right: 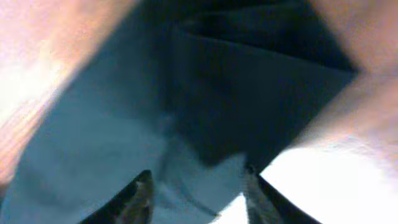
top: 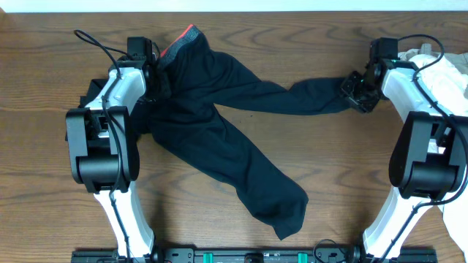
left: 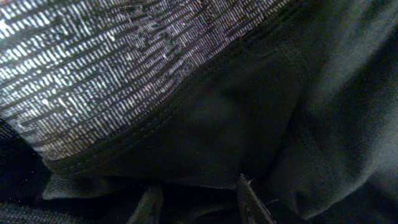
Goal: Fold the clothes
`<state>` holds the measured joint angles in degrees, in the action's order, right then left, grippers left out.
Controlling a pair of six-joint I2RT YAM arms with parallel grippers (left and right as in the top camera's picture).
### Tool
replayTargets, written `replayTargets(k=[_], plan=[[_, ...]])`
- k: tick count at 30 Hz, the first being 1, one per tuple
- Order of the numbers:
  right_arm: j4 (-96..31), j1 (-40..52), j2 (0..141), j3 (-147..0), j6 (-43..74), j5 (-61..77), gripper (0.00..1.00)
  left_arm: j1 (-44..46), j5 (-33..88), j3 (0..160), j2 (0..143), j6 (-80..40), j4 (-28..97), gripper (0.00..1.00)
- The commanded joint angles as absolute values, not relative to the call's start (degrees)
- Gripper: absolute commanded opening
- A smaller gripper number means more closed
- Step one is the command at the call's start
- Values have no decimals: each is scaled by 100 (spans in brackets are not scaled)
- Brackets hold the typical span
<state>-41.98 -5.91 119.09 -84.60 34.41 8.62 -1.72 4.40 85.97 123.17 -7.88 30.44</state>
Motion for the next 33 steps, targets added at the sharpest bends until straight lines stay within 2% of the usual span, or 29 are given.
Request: replayTargets(k=[1, 6, 9, 11, 12, 13, 14, 15, 16, 21, 24, 26, 28, 31, 32, 33], plan=[[-4368, -613, 11734, -8541, 3660, -198, 21, -121, 755, 8401, 12536, -829, 3256, 42], [-4812, -768, 11734, -8538, 3548, -840, 1, -121, 755, 8401, 12536, -829, 3260, 42], [-4995, -950, 11734, -8538, 3374, -985, 1, -121, 755, 8401, 12536, -829, 3271, 42], [-4847, -1096, 11721, -8538, 3068, -552, 2, -121, 755, 8401, 12536, -827, 3273, 42], [-4665, -1155, 11721, -8538, 2650, -62, 8, -121, 753, 8401, 12536, -827, 3273, 42], [-4508, -1203, 11721, -8538, 2327, 416, 19, -121, 753, 8401, 12536, -827, 3269, 42], [-4379, -1243, 11721, -8541, 2123, 829, 39, -121, 755, 8401, 12536, -827, 3267, 42], [-4276, -1278, 11723, -8538, 2095, 1146, 51, -121, 755, 8401, 12536, -827, 3267, 42], [-4189, -1306, 11725, -8538, 2193, 1376, 56, -121, 755, 8401, 12536, -827, 3269, 41], [-3911, -1190, 11760, -8538, 2676, 1509, 62, -121, 755, 8401, 12536, -827, 3273, 42], [-3918, -985, 11845, -8538, 2917, 1109, 69, -119, 755, 8401, 12536, -838, 3275, 42], [-3970, -819, 11959, -8538, 3096, 663, 69, -119, 755, 8401, 12536, -895, 3275, 42], [-4007, -718, 12077, -8538, 3194, 381, 63, -119, 757, 8401, 12536, -915, 3280, 42], [-4115, -672, 12217, -8538, 3192, 252, 20, -119, 757, 8401, 12536, -937, 3306, 42], [-4154, -681, 12226, -8538, 3192, 169, 9, -119, 755, 8401, 12536, -934, 3319, 42], [-4193, -703, 12226, -8538, 3190, 54, 2, -119, 755, 8401, 12536, -934, 3321, 42]])
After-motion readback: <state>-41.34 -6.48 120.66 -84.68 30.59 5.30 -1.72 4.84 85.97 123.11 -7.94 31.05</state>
